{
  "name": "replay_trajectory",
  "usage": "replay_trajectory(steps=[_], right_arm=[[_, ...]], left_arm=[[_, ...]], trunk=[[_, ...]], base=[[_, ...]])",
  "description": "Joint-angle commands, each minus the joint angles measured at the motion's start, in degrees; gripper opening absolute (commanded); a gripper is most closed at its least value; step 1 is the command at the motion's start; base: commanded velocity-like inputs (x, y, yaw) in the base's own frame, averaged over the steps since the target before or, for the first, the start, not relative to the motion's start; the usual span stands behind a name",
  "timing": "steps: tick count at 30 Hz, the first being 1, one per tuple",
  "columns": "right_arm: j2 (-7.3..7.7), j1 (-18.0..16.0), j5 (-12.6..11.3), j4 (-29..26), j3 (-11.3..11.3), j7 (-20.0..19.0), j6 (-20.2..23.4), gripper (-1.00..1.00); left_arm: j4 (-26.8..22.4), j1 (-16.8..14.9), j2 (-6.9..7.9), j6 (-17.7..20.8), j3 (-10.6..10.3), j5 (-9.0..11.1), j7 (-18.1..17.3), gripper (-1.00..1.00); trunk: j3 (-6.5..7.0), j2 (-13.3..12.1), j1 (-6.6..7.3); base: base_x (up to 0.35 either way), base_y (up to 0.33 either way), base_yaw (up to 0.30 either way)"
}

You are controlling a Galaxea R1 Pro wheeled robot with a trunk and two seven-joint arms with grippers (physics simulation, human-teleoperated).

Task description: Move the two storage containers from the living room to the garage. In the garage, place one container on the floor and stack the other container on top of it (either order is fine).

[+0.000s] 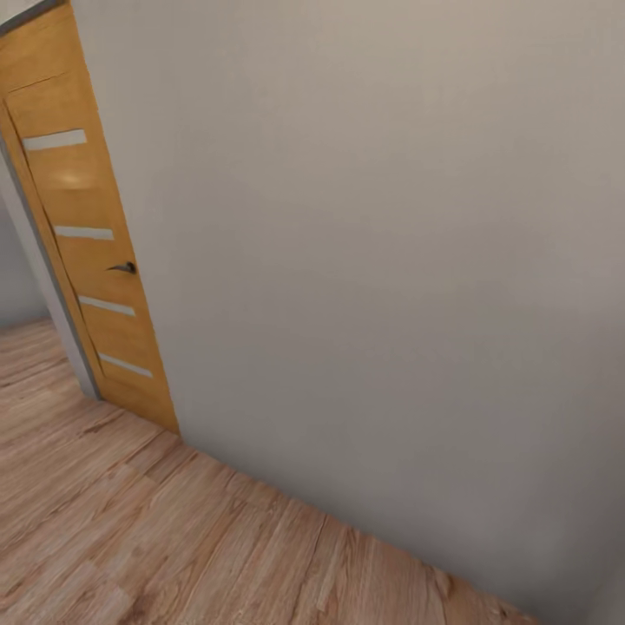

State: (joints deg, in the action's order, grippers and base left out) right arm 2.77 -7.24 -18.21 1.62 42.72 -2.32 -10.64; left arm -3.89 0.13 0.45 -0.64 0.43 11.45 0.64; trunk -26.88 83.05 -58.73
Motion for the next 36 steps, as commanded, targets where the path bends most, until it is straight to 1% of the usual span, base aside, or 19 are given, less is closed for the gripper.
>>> replay_trajectory(steps=[1,2,3,4,7,16,36], right_arm=[[-0.02,-0.06,-2.50,0.15,0.46,-0.17,-0.31,1.00],[0.04,-0.06,-5.17,0.14,0.49,-0.07,-0.33,1.00],[0.08,-0.06,-6.33,0.14,0.50,-0.03,-0.33,1.00],[0.11,-0.06,-7.08,0.14,0.53,0.00,-0.34,1.00],[0.09,-0.06,-8.27,0.16,0.59,0.03,-0.34,1.00],[-0.10,-0.06,-8.67,0.15,0.46,0.04,0.28,1.00],[-0.04,-0.06,-8.77,0.14,0.44,0.10,-0.26,1.00]], left_arm=[[-0.07,0.03,-0.01,-0.07,0.01,0.33,0.07,1.00],[-0.07,0.03,-0.01,-0.07,0.01,0.33,0.07,1.00],[-0.07,0.04,-0.01,-0.07,0.01,0.33,0.07,1.00],[-0.07,0.04,-0.01,-0.07,0.01,0.33,0.07,1.00],[-0.07,0.03,-0.01,-0.07,0.01,0.33,0.07,1.00],[-0.07,0.02,-0.01,-0.07,0.06,0.33,0.12,1.00],[-0.07,0.04,-0.04,-0.07,0.23,0.33,0.15,1.00]], trunk=[[-0.05,0.02,0.00],[-0.05,0.02,0.00],[-0.05,0.02,0.00],[-0.05,0.02,0.00],[-0.05,0.02,0.00],[-0.05,0.02,0.00],[-0.05,0.02,0.00]], base=[[0.000,0.000,0.269],[0.000,0.000,0.269],[0.000,0.000,0.269],[0.000,0.000,0.269],[0.000,0.000,0.269],[0.018,0.000,0.269],[0.150,0.000,0.272]])
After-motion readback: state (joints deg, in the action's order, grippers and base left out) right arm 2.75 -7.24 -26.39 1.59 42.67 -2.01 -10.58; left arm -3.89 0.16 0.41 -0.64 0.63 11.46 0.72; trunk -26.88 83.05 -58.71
